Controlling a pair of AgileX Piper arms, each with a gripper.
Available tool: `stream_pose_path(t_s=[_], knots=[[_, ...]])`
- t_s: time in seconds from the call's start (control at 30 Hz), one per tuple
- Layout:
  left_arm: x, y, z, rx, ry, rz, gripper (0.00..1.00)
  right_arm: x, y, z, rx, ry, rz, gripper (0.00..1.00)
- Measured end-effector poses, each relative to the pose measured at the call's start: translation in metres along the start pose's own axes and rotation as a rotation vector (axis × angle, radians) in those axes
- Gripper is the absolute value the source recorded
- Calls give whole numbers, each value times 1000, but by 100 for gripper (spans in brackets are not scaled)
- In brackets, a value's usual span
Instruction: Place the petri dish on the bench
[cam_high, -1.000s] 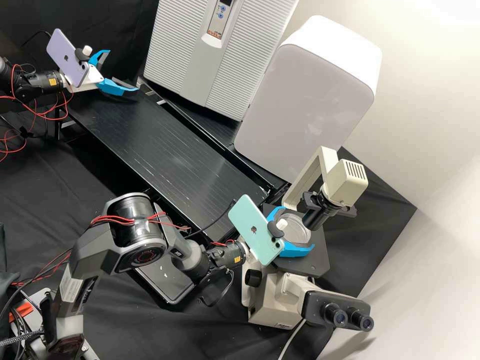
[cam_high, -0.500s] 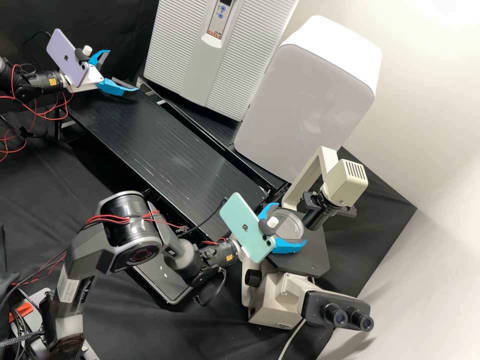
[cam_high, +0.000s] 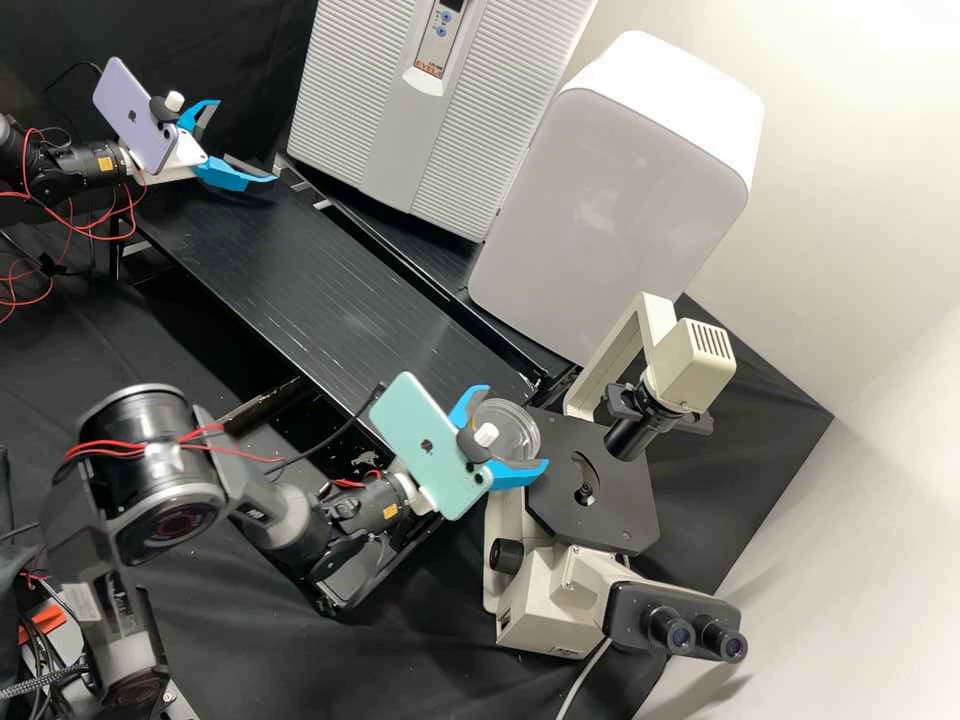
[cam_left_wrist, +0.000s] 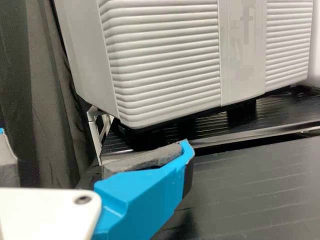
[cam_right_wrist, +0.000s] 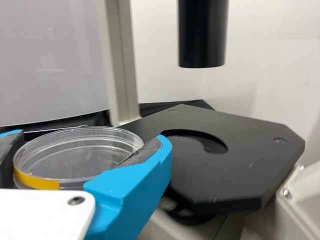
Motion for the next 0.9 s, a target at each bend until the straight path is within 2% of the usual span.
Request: stream_pose_path(t_s=[0.2,0.4,0.67,0.9], knots=[[0,0,0,0,0,0,100,-29,-6,-19,13,119,16,0],[0,0,0,0,0,0,100,-43,-23,-31,16,193,-27,0],[0,0,0,0,0,0,100,-51,-60,-41,-30,201,-132,0],[0,0,0,0,0,0,100,-53,-83,-35,-39,150,-215,0]])
